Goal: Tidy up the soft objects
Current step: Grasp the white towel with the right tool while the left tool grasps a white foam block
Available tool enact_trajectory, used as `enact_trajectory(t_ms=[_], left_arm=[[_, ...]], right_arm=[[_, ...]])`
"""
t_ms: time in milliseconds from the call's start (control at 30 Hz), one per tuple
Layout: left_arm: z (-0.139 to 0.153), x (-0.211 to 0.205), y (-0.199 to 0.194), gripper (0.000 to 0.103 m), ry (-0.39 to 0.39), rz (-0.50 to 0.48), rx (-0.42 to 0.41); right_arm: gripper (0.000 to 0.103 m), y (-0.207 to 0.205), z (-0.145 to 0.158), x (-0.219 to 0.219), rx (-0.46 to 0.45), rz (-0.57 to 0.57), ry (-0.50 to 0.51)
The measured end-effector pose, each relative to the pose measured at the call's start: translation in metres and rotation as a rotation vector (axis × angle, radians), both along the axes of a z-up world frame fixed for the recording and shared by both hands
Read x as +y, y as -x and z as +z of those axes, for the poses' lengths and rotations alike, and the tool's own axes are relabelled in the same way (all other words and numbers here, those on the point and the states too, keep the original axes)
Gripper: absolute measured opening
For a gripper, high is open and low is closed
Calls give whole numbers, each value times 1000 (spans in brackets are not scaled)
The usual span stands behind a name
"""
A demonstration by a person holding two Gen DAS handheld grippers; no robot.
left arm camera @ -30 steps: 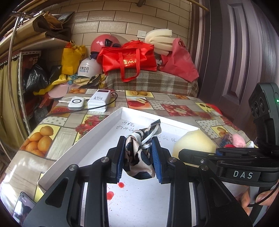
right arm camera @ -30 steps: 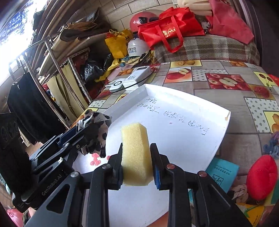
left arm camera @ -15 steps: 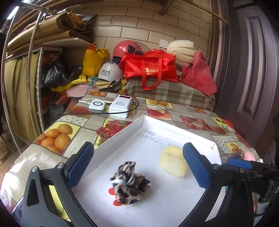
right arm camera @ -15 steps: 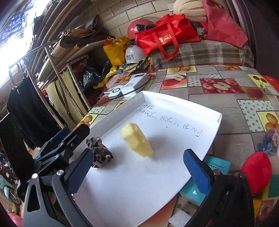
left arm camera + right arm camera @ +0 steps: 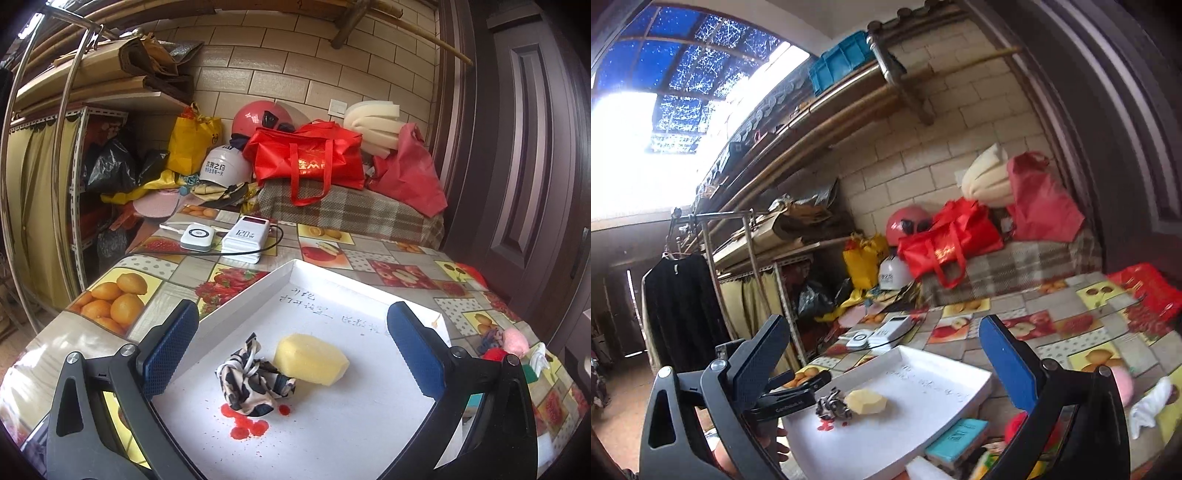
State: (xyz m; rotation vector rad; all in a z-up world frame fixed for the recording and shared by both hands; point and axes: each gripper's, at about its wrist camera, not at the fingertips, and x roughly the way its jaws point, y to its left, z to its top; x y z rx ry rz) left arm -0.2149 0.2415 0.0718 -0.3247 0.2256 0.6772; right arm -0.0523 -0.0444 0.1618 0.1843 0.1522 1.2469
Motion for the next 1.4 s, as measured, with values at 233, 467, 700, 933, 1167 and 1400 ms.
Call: enact_trajectory(t_ms=[233, 467, 700, 933, 1167, 1400], left_arm=[[8, -32, 4, 103, -17, -167, -117], [21, -125, -24, 103, -118, -515, -53], [-13, -236, -91, 102, -199, -1006, 322], [-46, -269, -134, 94, -216, -1105, 553], [-57, -279, -147, 80, -222, -1125, 630], [-60, -278, -147, 79, -205, -1136, 630]], right_arm=[[103, -20, 4, -105, -57, -258, -122], [103, -48, -26, -146, 2, -579, 20], [103, -99, -69, -121, 197, -463, 231], [103, -134, -100, -112, 234, -465, 500], [103, -188, -124, -87, 374, -433, 585], [101, -204, -141, -50, 368, -438, 693]])
